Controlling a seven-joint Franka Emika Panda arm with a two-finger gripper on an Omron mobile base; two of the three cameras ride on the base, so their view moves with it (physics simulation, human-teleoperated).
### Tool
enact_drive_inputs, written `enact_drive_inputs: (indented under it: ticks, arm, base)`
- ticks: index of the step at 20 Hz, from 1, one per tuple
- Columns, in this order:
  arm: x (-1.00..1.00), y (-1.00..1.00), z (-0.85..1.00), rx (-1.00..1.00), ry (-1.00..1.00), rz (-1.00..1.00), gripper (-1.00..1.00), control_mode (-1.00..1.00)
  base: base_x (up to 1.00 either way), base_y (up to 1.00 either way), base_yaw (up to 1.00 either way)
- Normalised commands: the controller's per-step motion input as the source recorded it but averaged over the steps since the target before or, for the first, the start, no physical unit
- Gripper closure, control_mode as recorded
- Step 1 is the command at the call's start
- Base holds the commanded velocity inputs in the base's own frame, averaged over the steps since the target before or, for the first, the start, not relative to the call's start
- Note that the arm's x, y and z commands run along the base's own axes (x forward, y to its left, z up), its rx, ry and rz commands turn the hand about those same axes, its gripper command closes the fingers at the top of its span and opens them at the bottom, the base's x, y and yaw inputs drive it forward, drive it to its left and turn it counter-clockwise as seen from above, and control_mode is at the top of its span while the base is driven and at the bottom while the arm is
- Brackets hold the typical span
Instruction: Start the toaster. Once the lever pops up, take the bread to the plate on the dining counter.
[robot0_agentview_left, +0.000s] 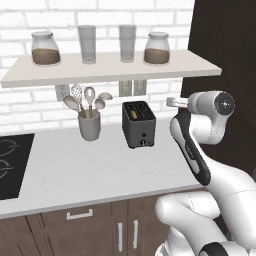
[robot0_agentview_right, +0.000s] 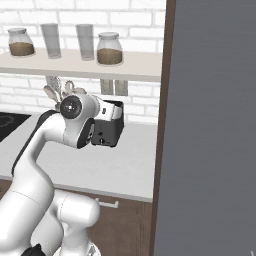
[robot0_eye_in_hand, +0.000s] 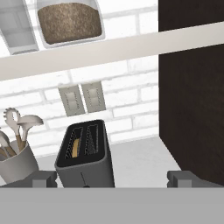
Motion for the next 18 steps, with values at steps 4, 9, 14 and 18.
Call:
enact_drive_inputs:
  ticks: [4, 9, 14, 18]
  arm:
    - [0.0, 0.0, 0.0, 0.0, 0.0, 0.0, -1.0, -1.0]
    - [0.0, 0.0, 0.0, 0.0, 0.0, 0.0, -1.0, -1.0]
    - [0.0, 0.0, 0.0, 0.0, 0.0, 0.0, -1.0, -1.0]
    - [0.0, 0.0, 0.0, 0.0, 0.0, 0.0, -1.0, -1.0]
  base:
    - [0.0, 0.0, 0.0]
    - [0.0, 0.0, 0.0]
    - [0.0, 0.0, 0.0]
    - [0.0, 0.0, 0.0]
